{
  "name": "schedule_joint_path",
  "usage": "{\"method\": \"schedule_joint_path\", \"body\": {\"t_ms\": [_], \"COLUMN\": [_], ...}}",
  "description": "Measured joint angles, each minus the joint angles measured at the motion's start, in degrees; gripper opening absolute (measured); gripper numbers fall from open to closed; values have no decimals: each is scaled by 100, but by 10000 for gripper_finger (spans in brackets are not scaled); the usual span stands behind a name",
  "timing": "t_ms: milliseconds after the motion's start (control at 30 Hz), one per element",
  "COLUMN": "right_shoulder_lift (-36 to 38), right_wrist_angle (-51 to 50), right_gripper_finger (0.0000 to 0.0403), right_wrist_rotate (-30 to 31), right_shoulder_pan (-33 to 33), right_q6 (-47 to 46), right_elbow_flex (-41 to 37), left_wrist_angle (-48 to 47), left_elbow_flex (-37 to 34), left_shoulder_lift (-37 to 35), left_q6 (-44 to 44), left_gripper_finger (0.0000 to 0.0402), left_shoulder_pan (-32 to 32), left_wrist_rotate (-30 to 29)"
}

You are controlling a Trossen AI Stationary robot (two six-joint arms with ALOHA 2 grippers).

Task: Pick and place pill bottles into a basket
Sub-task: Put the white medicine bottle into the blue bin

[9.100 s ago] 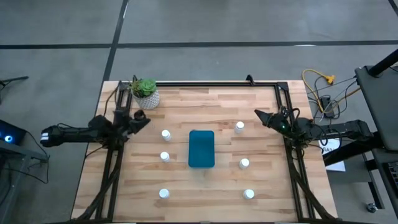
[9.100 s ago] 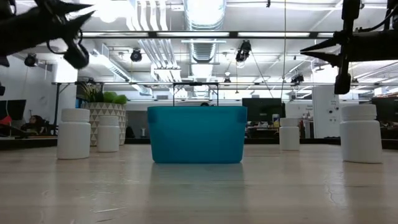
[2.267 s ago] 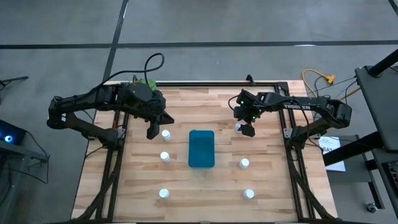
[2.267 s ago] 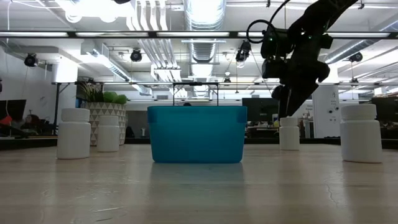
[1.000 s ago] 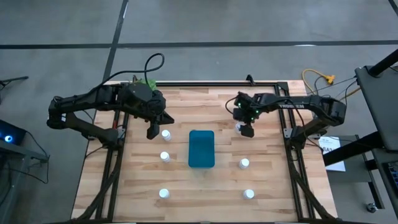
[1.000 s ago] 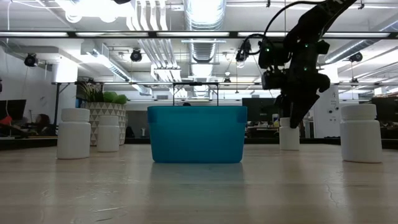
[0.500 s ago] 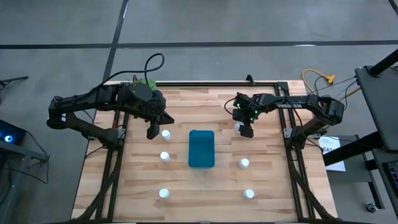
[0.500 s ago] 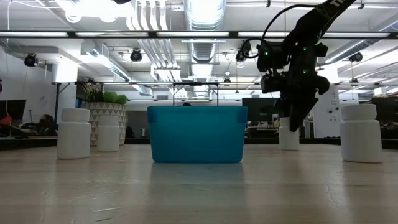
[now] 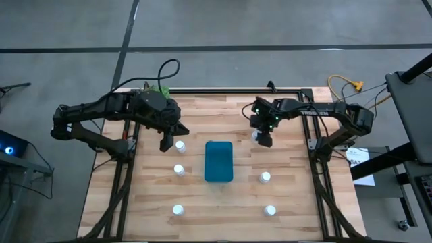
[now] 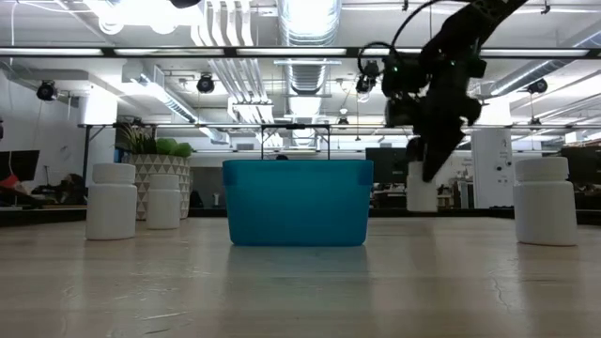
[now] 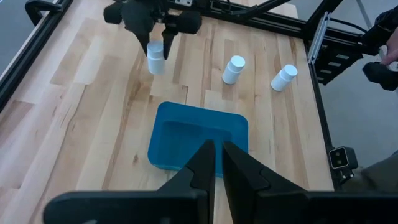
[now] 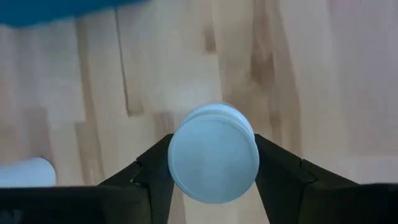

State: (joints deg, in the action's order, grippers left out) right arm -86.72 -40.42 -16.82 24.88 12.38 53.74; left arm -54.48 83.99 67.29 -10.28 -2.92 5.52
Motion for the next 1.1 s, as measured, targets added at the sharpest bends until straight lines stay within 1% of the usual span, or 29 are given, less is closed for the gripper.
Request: {"method": "schedule_joint_path", "body": {"t_ms": [267, 500, 667, 933, 1100], "right_shoulder_lift": [2, 4, 9, 9, 9], "right_wrist_angle": [-594, -789, -879, -858, -634], "right_gripper_finger": [175, 175, 175, 175, 175], "right_wrist_rotate": [-11, -10, 17, 26, 2], "right_shoulder_pan": [-2, 0, -1, 0, -1], "right_q6": [157, 136, 96, -309, -543], "right_elbow_flex": [1282, 2621, 3439, 4296, 4668], "left_wrist_angle": [0, 0, 0, 1, 71], "left_elbow_flex": [0, 0, 0, 105, 173], "left_shoulder_lift": [0, 0, 0, -57, -362], "left_q6": [0, 0, 0, -135, -146], "left_gripper_finger": [11, 11, 11, 11, 11], "left_shoulder_pan": [1, 2, 1, 2, 2], "left_wrist_rotate": [0, 0, 0, 15, -61]}}
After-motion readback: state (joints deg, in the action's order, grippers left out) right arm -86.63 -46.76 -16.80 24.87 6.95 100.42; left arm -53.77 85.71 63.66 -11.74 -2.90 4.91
